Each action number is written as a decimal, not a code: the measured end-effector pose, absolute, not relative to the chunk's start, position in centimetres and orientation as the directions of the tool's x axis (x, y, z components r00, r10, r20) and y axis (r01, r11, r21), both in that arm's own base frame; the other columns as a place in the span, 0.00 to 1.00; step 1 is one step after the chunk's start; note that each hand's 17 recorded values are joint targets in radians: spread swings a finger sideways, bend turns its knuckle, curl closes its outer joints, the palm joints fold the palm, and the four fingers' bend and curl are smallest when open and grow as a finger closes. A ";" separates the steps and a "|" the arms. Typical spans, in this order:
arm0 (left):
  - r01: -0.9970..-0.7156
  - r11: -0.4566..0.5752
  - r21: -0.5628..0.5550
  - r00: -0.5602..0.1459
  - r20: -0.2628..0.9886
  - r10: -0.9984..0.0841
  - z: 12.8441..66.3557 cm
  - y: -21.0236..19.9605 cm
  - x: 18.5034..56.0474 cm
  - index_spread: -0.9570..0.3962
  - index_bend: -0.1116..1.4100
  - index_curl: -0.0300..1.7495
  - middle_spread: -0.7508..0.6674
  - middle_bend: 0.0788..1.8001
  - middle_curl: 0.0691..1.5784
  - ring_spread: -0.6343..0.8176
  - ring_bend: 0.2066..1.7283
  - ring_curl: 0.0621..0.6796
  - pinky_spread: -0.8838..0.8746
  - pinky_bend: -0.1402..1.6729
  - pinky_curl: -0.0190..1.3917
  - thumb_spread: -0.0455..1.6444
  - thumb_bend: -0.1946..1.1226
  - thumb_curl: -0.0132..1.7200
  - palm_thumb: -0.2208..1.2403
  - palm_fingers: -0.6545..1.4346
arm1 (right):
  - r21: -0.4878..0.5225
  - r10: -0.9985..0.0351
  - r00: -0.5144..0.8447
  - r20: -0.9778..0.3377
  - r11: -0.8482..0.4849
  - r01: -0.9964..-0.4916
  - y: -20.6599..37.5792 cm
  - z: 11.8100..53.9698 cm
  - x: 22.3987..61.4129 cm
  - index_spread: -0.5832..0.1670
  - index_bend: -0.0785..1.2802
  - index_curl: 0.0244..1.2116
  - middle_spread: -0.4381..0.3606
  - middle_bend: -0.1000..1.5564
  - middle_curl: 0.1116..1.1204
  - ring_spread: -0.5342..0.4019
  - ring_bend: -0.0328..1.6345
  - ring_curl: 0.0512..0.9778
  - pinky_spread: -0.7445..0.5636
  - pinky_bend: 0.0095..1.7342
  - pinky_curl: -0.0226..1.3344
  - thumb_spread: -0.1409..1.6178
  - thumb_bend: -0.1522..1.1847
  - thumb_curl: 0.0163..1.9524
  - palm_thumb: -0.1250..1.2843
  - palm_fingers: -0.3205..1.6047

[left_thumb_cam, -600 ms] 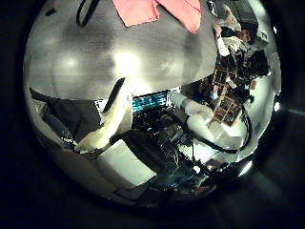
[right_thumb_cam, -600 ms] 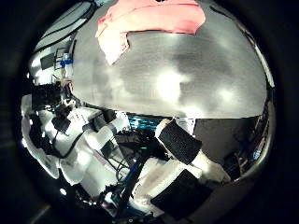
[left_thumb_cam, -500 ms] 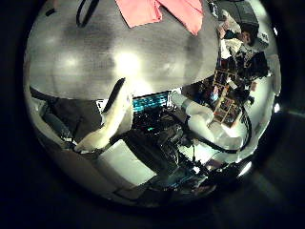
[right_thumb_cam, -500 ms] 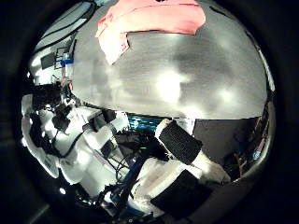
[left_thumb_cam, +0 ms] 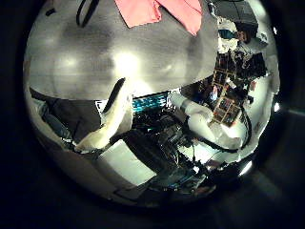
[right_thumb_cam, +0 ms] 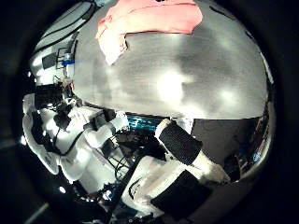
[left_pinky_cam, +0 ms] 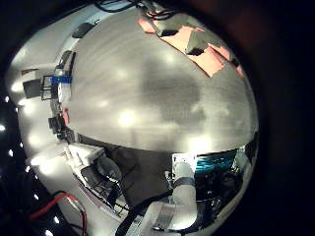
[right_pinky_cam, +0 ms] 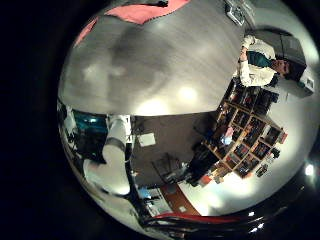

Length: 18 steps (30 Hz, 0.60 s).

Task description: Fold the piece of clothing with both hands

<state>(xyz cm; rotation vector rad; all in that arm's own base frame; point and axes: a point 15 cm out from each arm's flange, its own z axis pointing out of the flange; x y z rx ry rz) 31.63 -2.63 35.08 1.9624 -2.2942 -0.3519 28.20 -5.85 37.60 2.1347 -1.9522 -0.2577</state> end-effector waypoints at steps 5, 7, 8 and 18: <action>-0.951 0.211 0.227 -0.232 -0.071 -0.970 32.4 -4.9 34.5 0.66 0.17 0.25 0.60 0.06 0.17 0.62 0.27 0.23 0.67 0.22 0.28 0.73 0.13 0.19 0.43 0.41 | 0.303 -0.996 0.081 0.023 -0.070 -0.950 -5.8 37.2 28.2 0.27 0.17 0.20 0.52 0.20 0.25 0.61 0.32 0.22 0.79 0.27 0.22 0.81 0.10 0.16 0.47 0.27; -0.950 0.238 0.201 -0.258 -0.077 -0.963 31.5 -5.5 36.0 0.68 0.16 0.24 0.61 0.06 0.17 0.63 0.28 0.24 0.67 0.24 0.28 0.72 0.12 0.19 0.42 0.39 | 0.304 -0.997 0.078 0.022 -0.068 -0.950 -5.8 37.1 28.3 0.27 0.17 0.20 0.49 0.20 0.25 0.61 0.32 0.22 0.79 0.27 0.22 0.81 0.10 0.16 0.47 0.27; -0.951 0.248 0.186 -0.266 -0.081 -0.961 31.1 -5.7 36.9 0.68 0.16 0.23 0.62 0.05 0.17 0.63 0.28 0.24 0.67 0.25 0.28 0.72 0.12 0.19 0.40 0.38 | 0.301 -0.997 0.078 0.021 -0.068 -0.951 -5.7 37.1 28.4 0.27 0.17 0.20 0.48 0.20 0.25 0.61 0.32 0.22 0.79 0.27 0.22 0.81 0.10 0.16 0.47 0.27; -0.925 0.345 0.156 -0.368 -0.148 -0.918 27.2 -6.0 43.7 0.71 0.17 0.20 0.67 0.06 0.16 0.68 0.30 0.26 0.69 0.30 0.29 0.63 0.12 0.18 0.32 0.32 | 0.300 -0.997 0.070 0.022 -0.060 -0.952 -5.5 37.2 28.3 0.28 0.17 0.20 0.46 0.20 0.25 0.60 0.33 0.22 0.79 0.27 0.22 0.81 0.10 0.16 0.47 0.27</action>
